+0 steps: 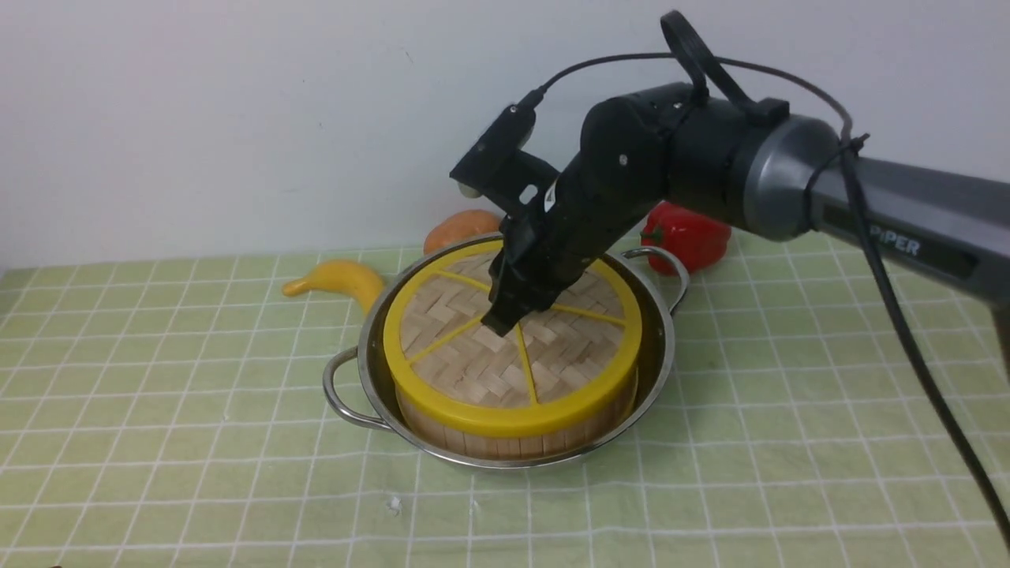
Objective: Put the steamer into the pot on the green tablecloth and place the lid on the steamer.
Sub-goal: 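Place the bamboo steamer lid onto the steamer basket in the pot with the right gripper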
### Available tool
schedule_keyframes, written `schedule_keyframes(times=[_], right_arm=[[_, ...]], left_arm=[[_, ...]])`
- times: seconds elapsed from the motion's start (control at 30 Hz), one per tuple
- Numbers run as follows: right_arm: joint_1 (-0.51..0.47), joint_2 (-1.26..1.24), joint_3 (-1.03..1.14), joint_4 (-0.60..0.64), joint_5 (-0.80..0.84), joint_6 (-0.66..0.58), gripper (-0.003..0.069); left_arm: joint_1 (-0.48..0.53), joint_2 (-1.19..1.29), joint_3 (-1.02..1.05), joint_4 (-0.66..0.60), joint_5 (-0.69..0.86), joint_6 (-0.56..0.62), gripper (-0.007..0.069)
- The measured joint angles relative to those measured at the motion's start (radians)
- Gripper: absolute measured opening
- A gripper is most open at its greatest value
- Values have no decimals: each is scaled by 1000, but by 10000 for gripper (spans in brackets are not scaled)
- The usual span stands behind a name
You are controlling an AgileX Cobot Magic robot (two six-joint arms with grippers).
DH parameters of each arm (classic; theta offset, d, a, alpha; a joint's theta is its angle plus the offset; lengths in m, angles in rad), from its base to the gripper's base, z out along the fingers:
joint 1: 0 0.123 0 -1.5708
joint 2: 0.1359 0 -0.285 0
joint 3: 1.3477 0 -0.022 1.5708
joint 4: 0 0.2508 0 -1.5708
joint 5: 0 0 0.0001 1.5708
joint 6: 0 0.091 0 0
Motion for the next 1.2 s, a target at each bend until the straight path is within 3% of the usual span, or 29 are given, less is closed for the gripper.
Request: schedule_keyframes(times=[1.2], right_arm=[[-3, -32, 0, -11, -26, 0, 146]], left_arm=[[0, 0, 0, 0, 0, 0, 243]])
